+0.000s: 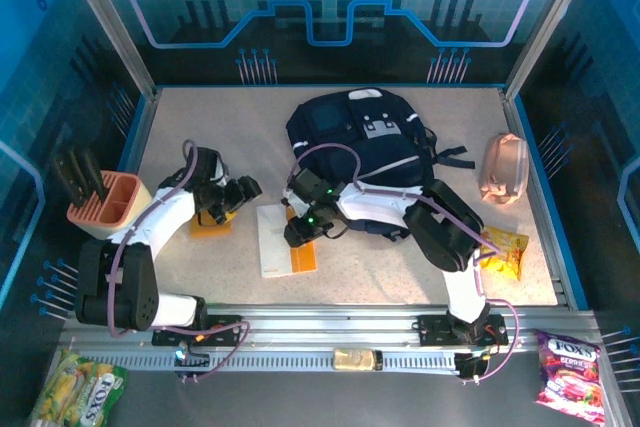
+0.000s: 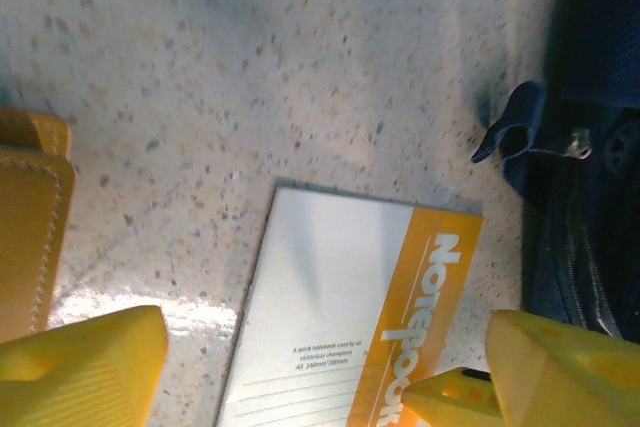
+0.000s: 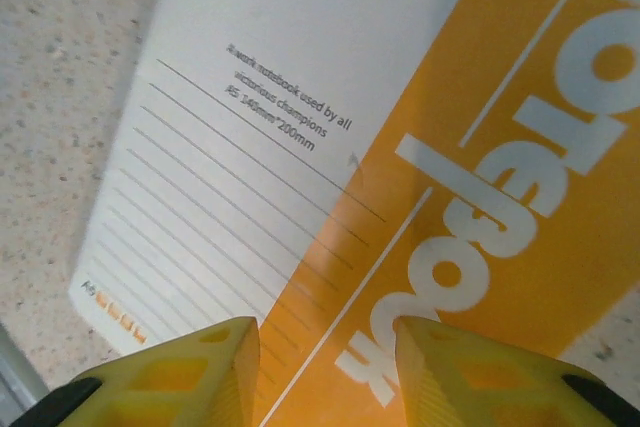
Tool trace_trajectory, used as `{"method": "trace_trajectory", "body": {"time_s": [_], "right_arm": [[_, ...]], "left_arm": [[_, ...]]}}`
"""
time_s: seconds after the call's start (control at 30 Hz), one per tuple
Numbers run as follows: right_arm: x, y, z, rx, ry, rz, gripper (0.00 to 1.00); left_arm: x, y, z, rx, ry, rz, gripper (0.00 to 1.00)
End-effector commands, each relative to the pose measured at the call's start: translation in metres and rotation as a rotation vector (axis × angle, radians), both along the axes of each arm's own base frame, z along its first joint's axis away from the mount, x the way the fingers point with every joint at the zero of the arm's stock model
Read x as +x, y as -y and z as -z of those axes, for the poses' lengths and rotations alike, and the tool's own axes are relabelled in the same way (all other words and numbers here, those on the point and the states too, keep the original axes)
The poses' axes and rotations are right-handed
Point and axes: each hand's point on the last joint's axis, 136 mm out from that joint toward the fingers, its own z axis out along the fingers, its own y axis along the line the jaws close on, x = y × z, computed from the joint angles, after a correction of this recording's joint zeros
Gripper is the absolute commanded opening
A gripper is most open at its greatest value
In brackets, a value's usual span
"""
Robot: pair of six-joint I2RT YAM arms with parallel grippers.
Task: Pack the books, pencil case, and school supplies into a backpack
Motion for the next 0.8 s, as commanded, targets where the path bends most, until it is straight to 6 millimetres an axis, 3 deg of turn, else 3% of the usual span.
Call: {"method": "trace_trajectory", "body": {"time_s": [0.0,0.13,0.27,0.77], "right_arm": [[0.024,-0.002,-0.033,0.098,0.088,0.131,0.40],[0.031,0.015,-0.015,0.035,0.056,0.215,0.36],[0.028,0.013,-0.002,0.001,0.015,0.202,0.31],[0.031,0.028,0.028,-0.100,-0.060,0.268,0.33]], "left_arm": [[-0.017,0.014,0.012,0.036,-0.055,0.058,0.77],[-0.038,0.018,0.028,0.126,-0.124,0.120,0.62],[-0.052,0.024,0.042,0.117,-0.174,0.143,0.50],[-0.058,0.038,0.070,0.078,-0.232,0.183,0.42]]}}
